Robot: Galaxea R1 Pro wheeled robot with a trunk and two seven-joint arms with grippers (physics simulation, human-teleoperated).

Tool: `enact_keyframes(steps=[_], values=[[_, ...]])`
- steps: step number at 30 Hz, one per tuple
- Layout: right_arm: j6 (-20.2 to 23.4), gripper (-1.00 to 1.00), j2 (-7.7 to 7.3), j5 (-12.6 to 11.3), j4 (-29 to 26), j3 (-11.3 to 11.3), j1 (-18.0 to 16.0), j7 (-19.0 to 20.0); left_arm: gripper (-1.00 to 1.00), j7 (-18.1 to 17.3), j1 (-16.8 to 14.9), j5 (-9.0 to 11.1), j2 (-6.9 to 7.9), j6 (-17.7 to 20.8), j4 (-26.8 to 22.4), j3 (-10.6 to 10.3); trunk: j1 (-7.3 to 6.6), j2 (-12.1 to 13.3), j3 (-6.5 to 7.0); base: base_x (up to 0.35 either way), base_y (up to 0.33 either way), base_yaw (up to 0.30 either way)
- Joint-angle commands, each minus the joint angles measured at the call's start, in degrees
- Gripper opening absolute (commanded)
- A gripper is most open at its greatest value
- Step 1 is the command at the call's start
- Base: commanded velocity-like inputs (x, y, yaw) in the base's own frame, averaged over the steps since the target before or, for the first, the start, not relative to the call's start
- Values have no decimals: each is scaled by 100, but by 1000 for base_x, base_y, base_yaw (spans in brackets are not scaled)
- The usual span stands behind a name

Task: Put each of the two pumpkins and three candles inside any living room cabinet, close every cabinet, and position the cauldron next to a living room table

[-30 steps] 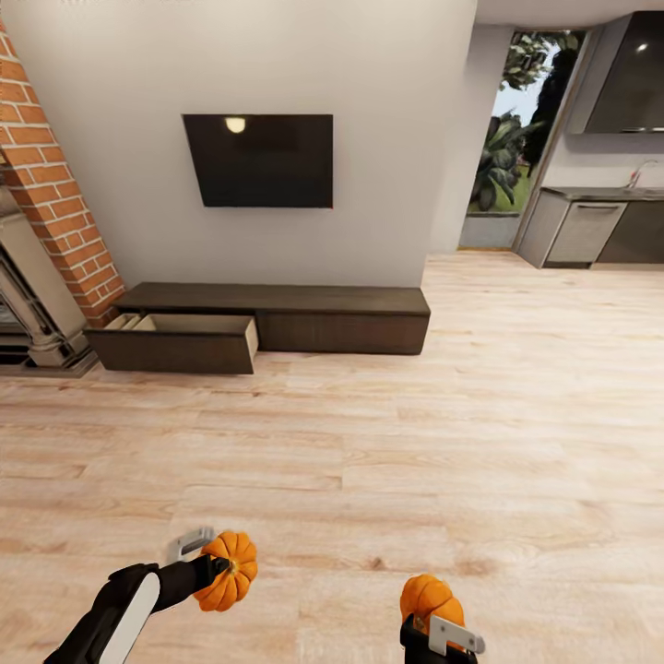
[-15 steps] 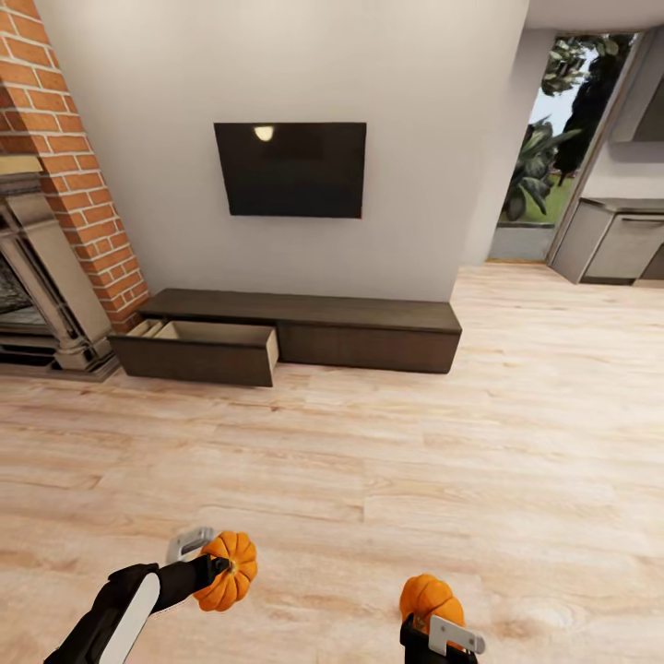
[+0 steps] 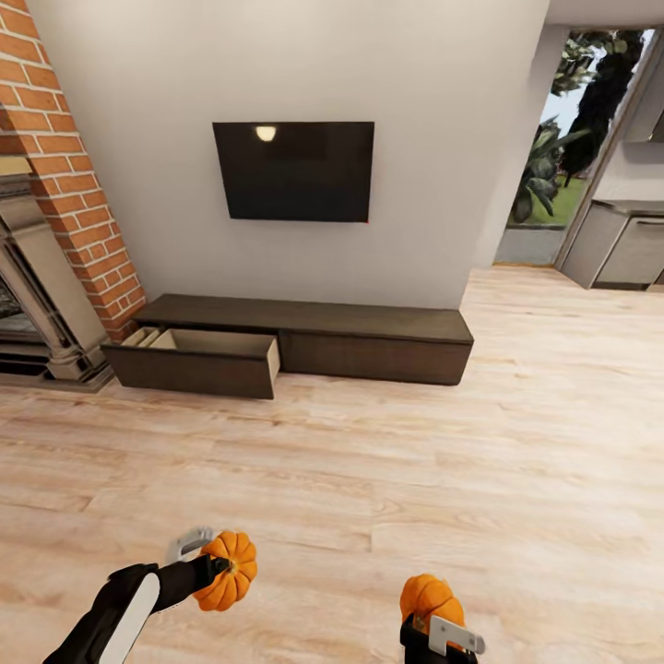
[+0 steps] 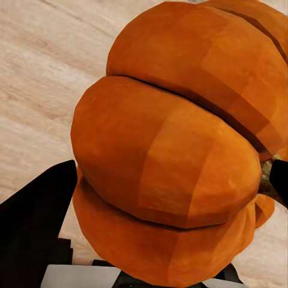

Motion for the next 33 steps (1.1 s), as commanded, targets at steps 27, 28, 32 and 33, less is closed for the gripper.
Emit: enact_keyframes(steps=[27,28,32,33], values=[[15,-100,2,11,15,-7,-1,0,-100,-2,-1,18,-5,-35,-1,0,0,0,0,139,51,273],[15,-100,3,12,15,-7,-1,0,-100,-2,-1,18,-5,-36,-1,0,0,0,0,0,0,292],[15,-100,1,12,15,-7,-1,0,-100,-2,-1,18,-5,-36,-1,0,0,0,0,0,0,292],[15,-100,2,12,15,-7,-1,0,-100,-2,-1,18,-5,-36,-1,0,0,0,0,0,0,292]])
